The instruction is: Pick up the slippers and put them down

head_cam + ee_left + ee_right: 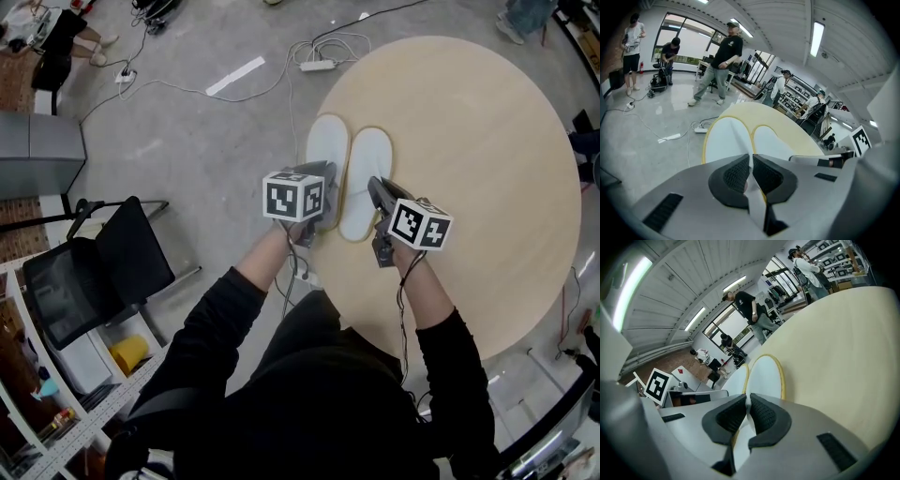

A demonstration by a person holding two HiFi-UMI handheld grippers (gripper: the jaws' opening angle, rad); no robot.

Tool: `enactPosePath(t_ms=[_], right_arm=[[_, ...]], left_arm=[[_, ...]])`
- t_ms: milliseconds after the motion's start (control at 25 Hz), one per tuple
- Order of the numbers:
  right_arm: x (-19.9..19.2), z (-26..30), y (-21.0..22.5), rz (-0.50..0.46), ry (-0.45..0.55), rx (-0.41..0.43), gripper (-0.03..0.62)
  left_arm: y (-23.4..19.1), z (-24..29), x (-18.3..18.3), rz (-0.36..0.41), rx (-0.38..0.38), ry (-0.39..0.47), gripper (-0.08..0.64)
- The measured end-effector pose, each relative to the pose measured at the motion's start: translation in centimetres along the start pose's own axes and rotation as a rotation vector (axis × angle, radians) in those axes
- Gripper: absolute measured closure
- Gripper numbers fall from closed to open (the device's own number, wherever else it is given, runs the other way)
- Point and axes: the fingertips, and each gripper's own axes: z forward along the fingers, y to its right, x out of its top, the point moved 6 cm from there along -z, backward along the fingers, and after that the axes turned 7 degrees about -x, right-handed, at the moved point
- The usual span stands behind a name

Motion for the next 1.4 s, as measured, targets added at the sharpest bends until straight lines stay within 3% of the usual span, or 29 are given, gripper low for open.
enactPosePath(t_ms=[680,960,1040,1120,1240,1400], right_arm=[[0.0,2.2,0.8,-0.005,-0.031,-0.045,0.558],[-0.1,2.4,0.4,-0.075,-0.023,-0.050,0.554],[-0.1,2.3,0.3,-0.091,-0.017,-0.059,0.473],[-0.1,2.2,0.2,-0.098,-0.012,-0.068,0.403],[-0.2,1.8,0.2,-0.098,-0.010,-0.069,0.394],[-0.3,0.5,0.4,-0.084,0.000,-0.072,0.394]], left_arm=[[-1.9,0.8,-0.2,-0.014,0.008,-0.023,0.523],[-1.8,1.2,-0.7,-0.004,0.017,-0.009,0.522],[-1.7,1.1,-0.8,-0.003,0.028,-0.005,0.517],[-1.6,1.1,-1.0,-0.007,0.032,-0.005,0.448],[-1.5,1.0,-1.5,-0.014,0.046,-0.006,0.380],[-1.2,-0.1,-2.0,-0.046,0.063,0.023,0.374]])
